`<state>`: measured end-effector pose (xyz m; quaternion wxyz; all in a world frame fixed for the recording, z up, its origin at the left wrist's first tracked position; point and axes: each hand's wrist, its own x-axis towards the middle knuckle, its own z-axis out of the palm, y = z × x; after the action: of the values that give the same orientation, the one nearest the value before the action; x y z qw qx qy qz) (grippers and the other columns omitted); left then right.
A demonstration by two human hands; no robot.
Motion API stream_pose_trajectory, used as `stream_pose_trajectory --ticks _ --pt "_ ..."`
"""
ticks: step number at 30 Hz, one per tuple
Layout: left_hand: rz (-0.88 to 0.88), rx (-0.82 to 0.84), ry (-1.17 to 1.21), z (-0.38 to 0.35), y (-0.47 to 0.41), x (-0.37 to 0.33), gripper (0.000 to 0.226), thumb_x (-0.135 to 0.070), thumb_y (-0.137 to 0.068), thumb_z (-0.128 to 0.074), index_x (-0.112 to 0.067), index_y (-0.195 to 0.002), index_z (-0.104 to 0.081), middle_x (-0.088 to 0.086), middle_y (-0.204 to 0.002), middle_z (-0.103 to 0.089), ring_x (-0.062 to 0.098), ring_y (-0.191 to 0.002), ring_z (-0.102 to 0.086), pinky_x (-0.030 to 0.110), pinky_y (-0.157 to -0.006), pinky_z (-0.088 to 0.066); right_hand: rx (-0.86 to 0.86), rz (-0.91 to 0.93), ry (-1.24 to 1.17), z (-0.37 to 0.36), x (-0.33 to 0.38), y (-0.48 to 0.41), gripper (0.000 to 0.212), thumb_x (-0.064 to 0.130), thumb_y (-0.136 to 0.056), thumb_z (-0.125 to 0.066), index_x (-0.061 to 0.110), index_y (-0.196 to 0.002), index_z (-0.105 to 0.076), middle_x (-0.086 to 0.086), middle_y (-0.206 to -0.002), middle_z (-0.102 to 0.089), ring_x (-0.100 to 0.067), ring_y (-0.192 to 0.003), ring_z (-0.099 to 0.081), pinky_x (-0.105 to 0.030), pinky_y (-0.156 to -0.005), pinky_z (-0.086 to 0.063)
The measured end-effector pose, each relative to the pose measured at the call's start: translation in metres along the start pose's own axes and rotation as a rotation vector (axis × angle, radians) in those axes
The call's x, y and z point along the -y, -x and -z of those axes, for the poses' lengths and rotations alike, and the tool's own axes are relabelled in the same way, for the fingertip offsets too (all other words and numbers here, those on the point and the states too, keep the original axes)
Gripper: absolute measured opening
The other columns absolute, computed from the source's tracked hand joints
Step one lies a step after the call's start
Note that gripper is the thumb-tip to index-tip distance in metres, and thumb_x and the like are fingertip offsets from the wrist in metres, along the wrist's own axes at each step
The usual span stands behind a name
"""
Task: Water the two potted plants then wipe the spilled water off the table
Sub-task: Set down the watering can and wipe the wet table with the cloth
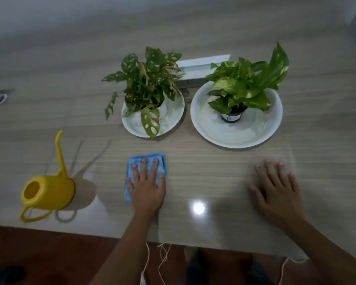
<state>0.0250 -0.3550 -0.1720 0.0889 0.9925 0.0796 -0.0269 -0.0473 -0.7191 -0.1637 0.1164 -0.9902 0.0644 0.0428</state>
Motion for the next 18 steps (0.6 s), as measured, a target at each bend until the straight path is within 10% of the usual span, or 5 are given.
stream_pose_trajectory --ticks 9,13,16,18 --pt "-0.092 0.182 0.286 0.038 0.052 0.058 0.06 -0.063 -0.097 -0.014 -0.05 -0.154 -0.002 -0.017 -0.165 0.01 0.008 -0.151 0.018 0.042 -0.121 0.004 0.077 0.217 -0.019 -0.037 0.185 -0.014 0.065 0.051 -0.092 -0.036 0.021 -0.15 -0.037 -0.003 -0.161 -0.027 -0.027 -0.149 -0.021 -0.05 -0.115 -0.015" --pt "0.141 -0.014 0.552 0.067 0.034 0.095 0.056 -0.041 -0.097 -0.051 -0.021 -0.149 -0.04 -0.006 -0.131 -0.053 0.012 -0.12 -0.047 0.034 -0.101 -0.04 0.086 0.173 0.008 -0.043 0.191 -0.012 0.065 0.052 -0.095 -0.036 0.022 -0.152 -0.031 0.0 -0.162 -0.023 -0.025 -0.15 -0.018 -0.051 -0.117 -0.018" --pt "0.202 0.076 0.43 0.063 0.014 0.112 0.03 -0.04 -0.085 -0.068 -0.017 -0.097 -0.054 0.004 -0.092 -0.054 0.021 -0.091 -0.05 0.036 -0.074 -0.041 0.065 0.159 0.015 -0.041 0.196 -0.013 0.065 0.05 -0.091 -0.04 0.019 -0.148 -0.039 -0.004 -0.159 -0.031 -0.028 -0.147 -0.025 -0.051 -0.114 -0.022" --pt "0.216 0.152 0.404 0.062 0.005 0.113 0.035 -0.037 -0.081 -0.073 -0.012 -0.096 -0.053 0.008 -0.097 -0.054 0.02 -0.093 -0.046 0.031 -0.074 -0.034 0.066 0.134 0.002 -0.034 0.206 -0.019 0.065 0.048 -0.083 -0.046 0.015 -0.138 -0.049 -0.011 -0.152 -0.041 -0.035 -0.139 -0.036 -0.052 -0.107 -0.031"
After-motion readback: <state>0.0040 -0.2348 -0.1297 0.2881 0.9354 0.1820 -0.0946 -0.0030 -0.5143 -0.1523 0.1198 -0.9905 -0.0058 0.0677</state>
